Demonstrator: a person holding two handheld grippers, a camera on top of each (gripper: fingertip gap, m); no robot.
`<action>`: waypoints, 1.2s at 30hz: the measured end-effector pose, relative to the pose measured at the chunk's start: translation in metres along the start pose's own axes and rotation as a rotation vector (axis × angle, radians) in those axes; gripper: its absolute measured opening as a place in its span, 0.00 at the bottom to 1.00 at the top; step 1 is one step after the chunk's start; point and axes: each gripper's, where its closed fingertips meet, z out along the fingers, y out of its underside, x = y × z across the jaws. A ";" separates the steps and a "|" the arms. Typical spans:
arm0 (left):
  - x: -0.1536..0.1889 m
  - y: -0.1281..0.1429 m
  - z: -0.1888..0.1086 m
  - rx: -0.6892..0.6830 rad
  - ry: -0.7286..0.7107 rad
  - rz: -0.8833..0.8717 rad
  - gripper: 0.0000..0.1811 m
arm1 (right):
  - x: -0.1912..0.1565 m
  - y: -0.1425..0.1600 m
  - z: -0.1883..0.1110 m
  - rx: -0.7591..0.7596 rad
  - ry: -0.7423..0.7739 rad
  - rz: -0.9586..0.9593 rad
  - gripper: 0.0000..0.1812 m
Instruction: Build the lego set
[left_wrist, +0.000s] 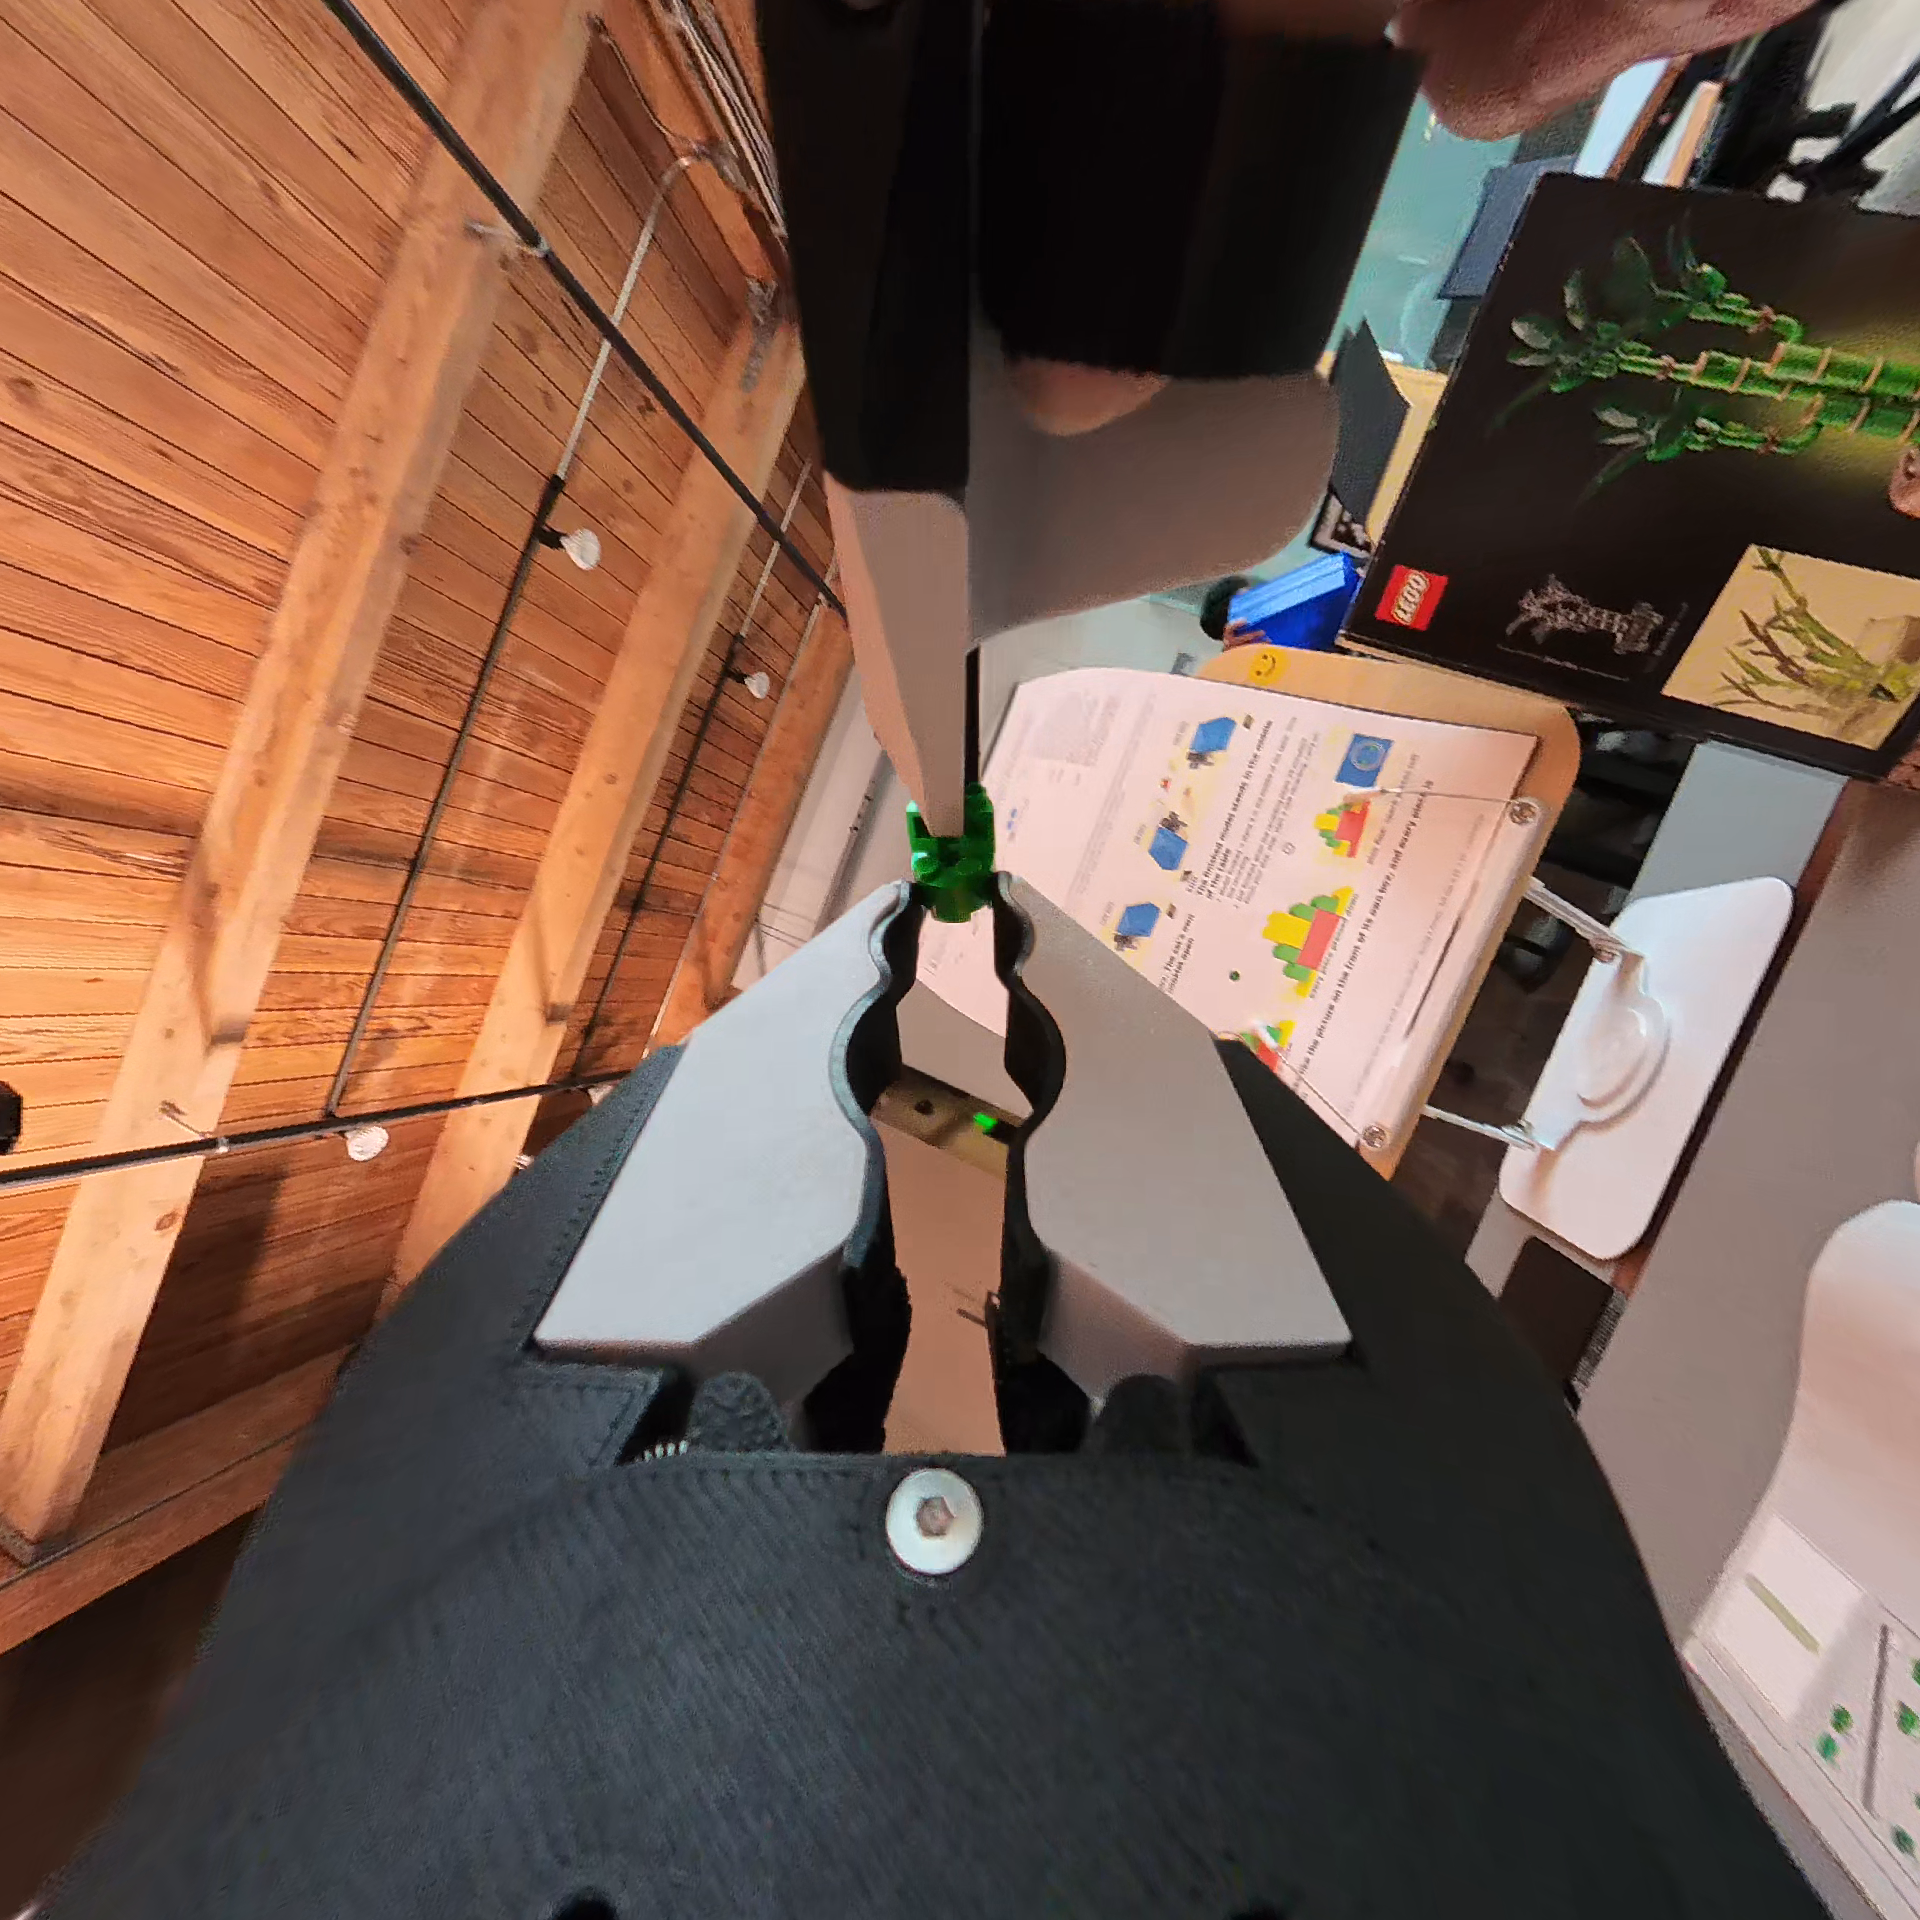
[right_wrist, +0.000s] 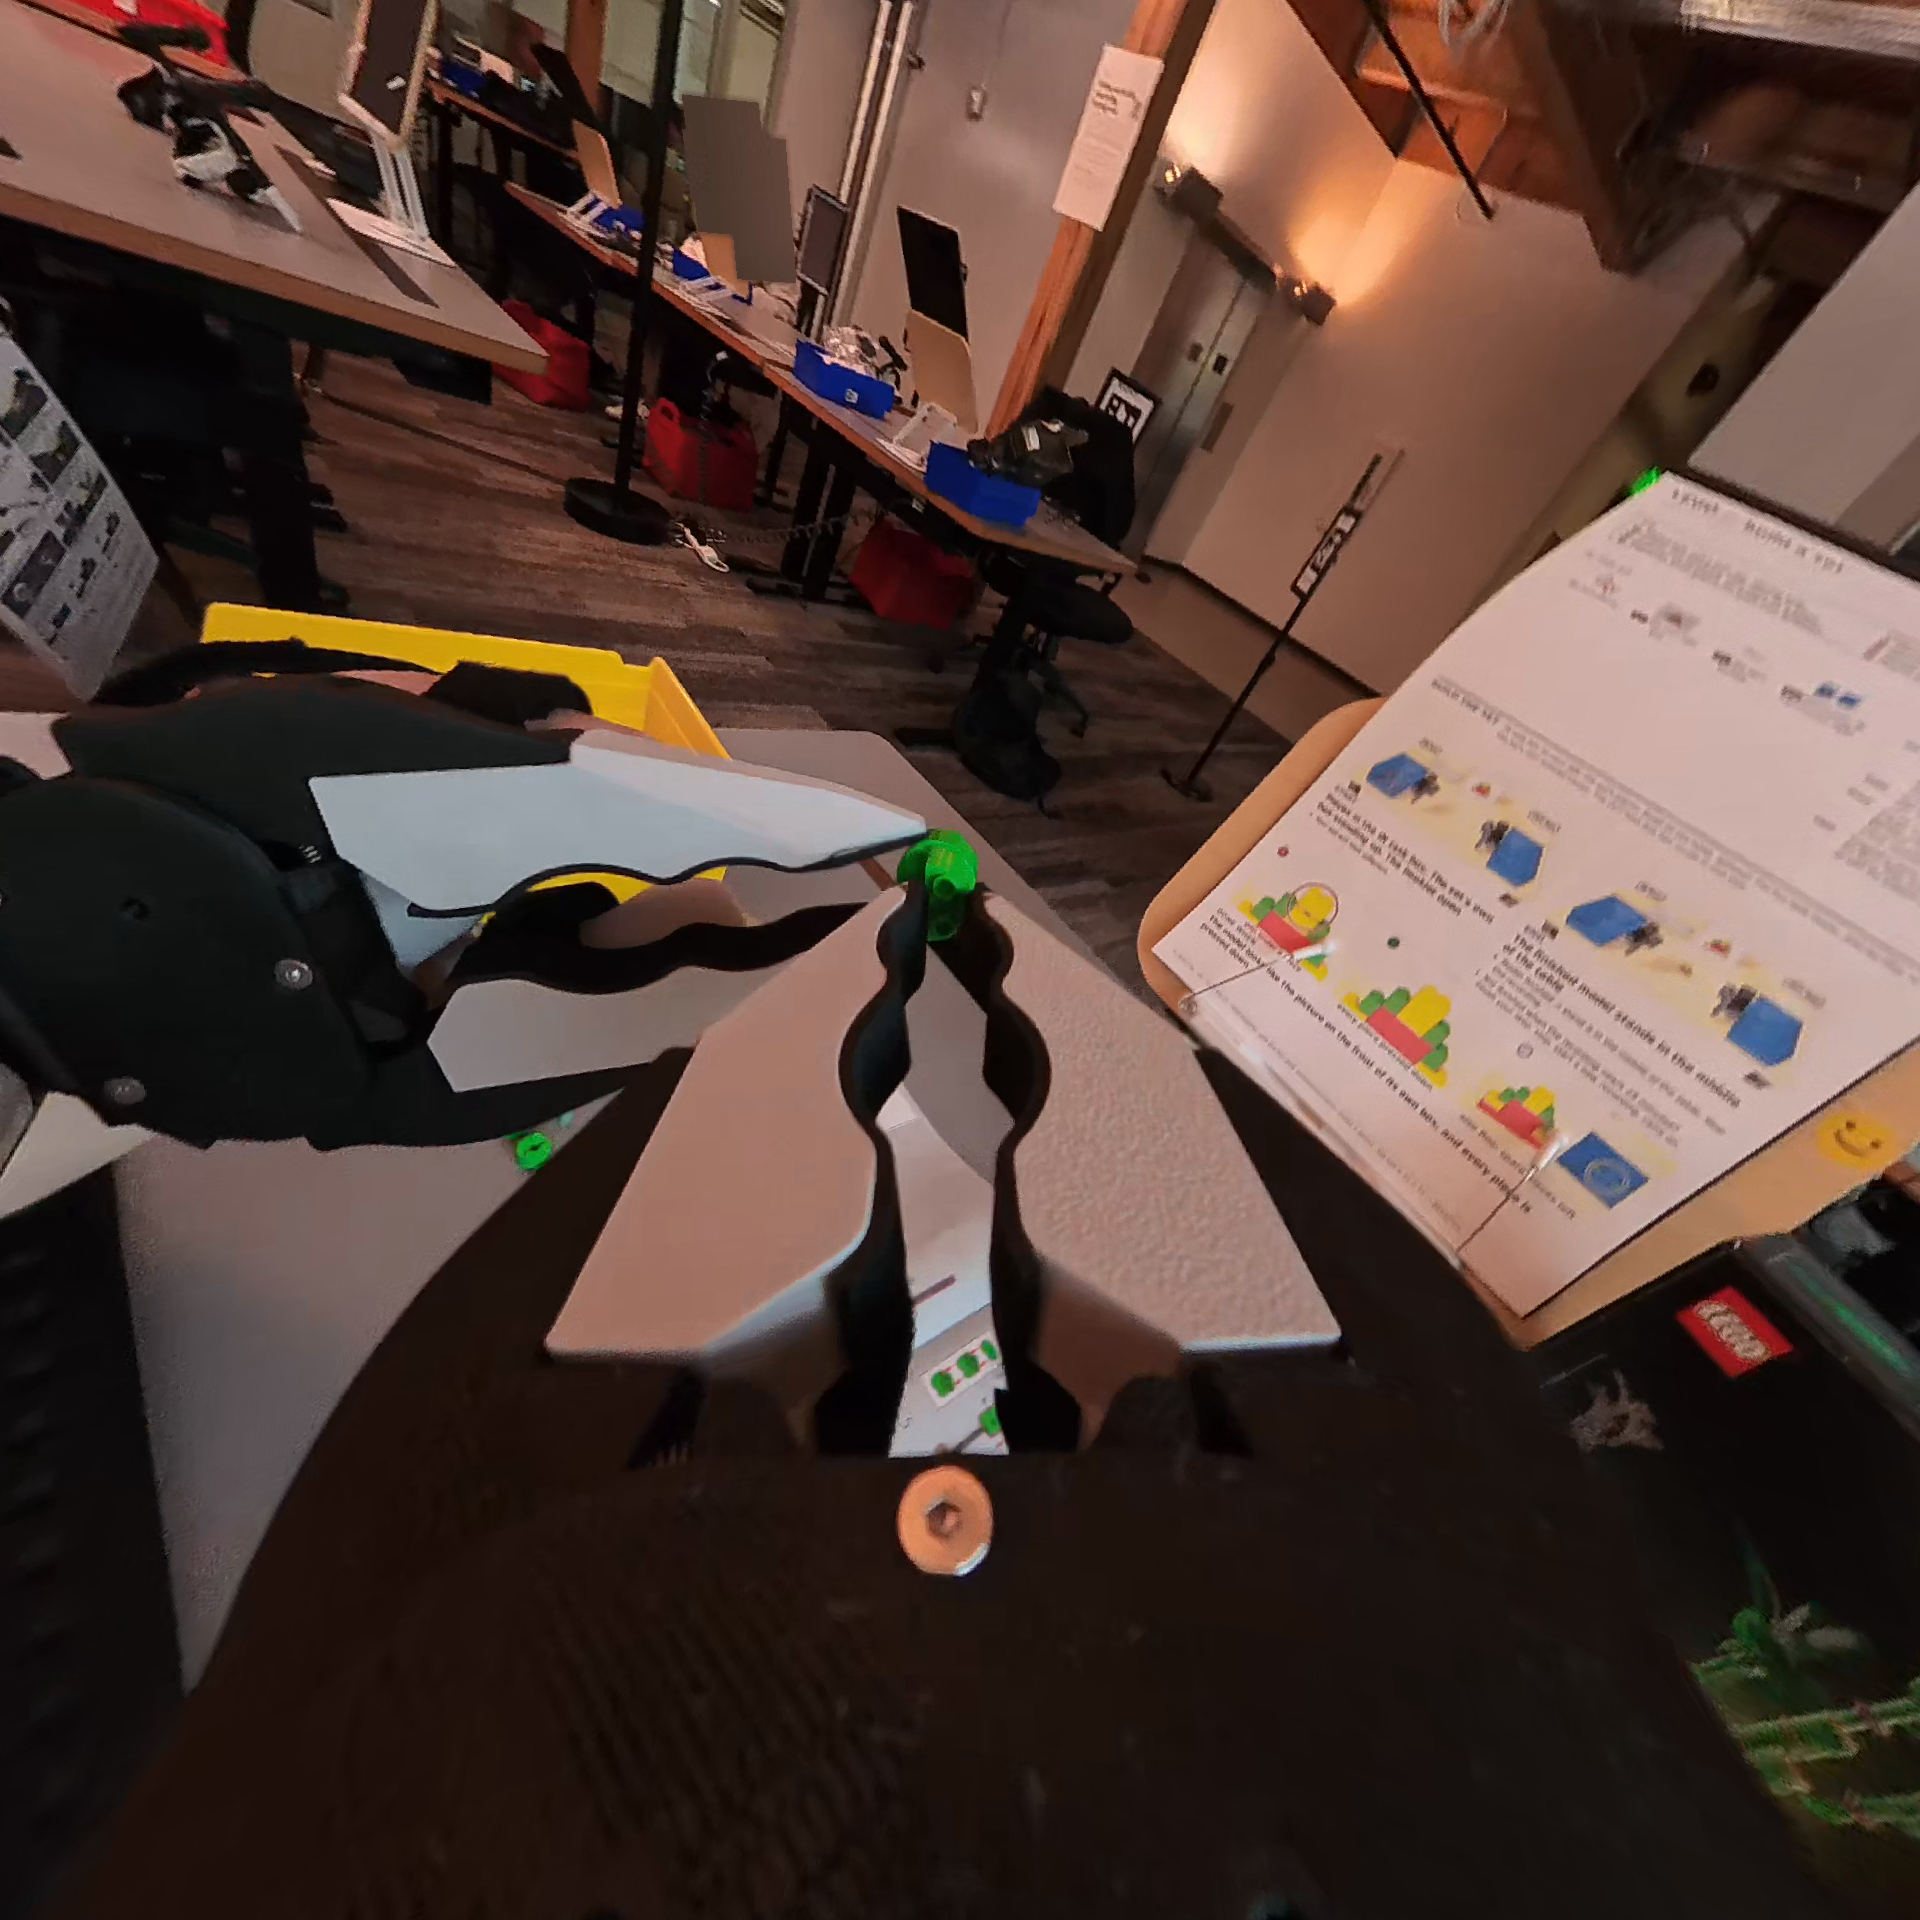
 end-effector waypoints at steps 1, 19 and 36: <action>-0.002 -0.002 -0.001 0.014 -0.013 0.004 0.06 | -0.001 -0.002 -0.002 0.013 -0.010 -0.015 0.03; -0.009 -0.012 -0.010 0.071 -0.041 0.006 0.07 | -0.009 -0.009 -0.017 0.038 -0.086 -0.005 0.03; 0.002 -0.010 -0.009 0.091 -0.002 0.065 0.07 | -0.006 0.005 -0.013 -0.044 -0.087 0.032 0.03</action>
